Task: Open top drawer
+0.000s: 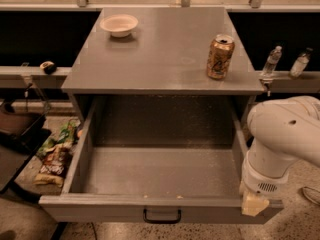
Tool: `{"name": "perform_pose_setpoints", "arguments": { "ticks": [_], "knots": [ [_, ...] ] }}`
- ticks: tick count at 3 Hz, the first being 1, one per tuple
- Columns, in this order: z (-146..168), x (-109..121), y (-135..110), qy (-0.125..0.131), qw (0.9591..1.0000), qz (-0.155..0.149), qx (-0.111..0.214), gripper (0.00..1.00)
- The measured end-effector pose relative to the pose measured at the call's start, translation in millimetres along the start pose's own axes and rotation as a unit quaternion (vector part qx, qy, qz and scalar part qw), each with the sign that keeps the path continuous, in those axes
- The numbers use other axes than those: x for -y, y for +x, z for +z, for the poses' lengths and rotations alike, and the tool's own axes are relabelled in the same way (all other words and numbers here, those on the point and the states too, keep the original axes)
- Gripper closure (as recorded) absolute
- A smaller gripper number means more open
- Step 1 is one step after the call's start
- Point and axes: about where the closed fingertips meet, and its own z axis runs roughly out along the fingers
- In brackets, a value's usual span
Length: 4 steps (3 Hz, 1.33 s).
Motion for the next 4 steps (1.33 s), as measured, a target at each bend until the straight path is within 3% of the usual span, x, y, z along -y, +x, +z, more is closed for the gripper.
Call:
{"name": "perform_pose_setpoints", "arguments": {
  "ticks": [4],
  "knots": [
    [1.6,-59.1,39.7,-0.01,0.9995,0.027,-0.013,1.0]
  ]
}}
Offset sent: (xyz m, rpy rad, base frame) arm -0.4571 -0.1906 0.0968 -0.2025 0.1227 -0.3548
